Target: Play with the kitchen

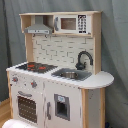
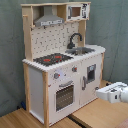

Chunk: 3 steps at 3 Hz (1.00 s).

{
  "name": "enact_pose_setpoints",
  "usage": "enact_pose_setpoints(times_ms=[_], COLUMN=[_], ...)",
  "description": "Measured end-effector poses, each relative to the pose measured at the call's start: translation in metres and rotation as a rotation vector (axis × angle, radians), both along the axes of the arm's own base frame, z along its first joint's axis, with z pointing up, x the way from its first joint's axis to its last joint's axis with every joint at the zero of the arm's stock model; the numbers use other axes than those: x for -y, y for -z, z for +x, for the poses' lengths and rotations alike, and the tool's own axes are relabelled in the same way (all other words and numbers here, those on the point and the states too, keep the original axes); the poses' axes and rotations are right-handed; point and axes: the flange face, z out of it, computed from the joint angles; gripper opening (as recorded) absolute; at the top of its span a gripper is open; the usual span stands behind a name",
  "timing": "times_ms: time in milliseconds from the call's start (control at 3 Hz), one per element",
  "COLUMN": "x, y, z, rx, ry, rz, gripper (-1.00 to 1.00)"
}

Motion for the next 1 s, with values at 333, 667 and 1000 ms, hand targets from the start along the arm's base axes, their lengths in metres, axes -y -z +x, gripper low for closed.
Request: enact_pose_setpoints(times_ms=[333, 667, 1000], x=[0.003, 0.006, 0.011], y=[-0.035, -0.061, -0.088], z=[0.014, 0.035, 0.054], rx=[0.035, 0.044, 0.051], ry=[0.036, 0.042, 0.042], rz=[0.043, 0.046, 0.052], gripper=[1.00, 1.00, 1.00])
